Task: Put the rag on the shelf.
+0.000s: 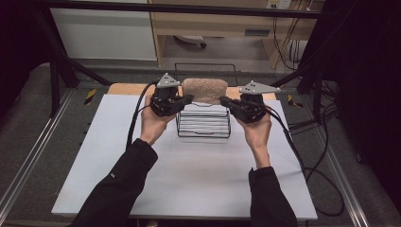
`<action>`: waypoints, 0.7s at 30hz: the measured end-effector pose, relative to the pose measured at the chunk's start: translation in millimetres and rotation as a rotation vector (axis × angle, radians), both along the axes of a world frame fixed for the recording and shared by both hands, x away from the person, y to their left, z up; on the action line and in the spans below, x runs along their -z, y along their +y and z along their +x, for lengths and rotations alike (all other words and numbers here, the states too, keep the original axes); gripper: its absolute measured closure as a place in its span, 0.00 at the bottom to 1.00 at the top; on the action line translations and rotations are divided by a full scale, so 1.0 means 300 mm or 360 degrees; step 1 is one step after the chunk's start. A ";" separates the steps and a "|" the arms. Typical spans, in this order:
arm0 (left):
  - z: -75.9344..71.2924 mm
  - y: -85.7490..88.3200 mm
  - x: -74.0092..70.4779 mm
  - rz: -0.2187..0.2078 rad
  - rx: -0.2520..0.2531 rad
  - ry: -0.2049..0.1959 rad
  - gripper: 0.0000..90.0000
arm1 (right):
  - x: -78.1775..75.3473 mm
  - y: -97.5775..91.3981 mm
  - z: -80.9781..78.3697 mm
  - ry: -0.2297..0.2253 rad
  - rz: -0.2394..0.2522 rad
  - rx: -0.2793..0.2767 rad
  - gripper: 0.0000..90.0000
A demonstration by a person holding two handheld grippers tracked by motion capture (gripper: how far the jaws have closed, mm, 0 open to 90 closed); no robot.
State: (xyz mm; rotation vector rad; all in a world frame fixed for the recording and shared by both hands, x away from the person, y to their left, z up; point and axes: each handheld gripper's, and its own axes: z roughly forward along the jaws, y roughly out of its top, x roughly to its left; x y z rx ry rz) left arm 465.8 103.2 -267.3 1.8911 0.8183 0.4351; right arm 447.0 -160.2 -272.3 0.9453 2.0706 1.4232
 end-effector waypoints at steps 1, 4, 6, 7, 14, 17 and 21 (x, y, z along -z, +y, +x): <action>0.002 -0.001 0.001 -0.0001 -0.0003 -0.0001 0.99 | 0.002 0.000 0.004 -0.0006 -0.0004 0.0016 1.00; 0.005 0.000 0.003 -0.0007 -0.0007 -0.0005 0.99 | 0.003 0.002 0.009 -0.0012 0.0006 0.0025 1.00; 0.003 0.002 0.002 -0.0008 -0.0005 -0.0008 0.99 | 0.002 0.001 0.008 -0.0015 0.0008 0.0019 1.00; 0.001 0.003 0.002 -0.0010 -0.0004 -0.0010 0.99 | 0.002 0.001 0.006 -0.0019 0.0009 0.0019 1.00; -0.019 0.022 0.000 -0.0002 0.0013 -0.0021 0.97 | -0.010 -0.012 -0.027 -0.0036 0.0034 -0.0022 0.93; -0.029 0.037 -0.002 -0.0012 0.0018 -0.0014 0.94 | -0.018 -0.022 -0.040 -0.0032 0.0055 -0.0037 0.83; -0.048 0.063 -0.005 -0.0025 0.0024 -0.0007 0.87 | -0.026 -0.034 -0.060 -0.0026 0.0073 -0.0058 0.75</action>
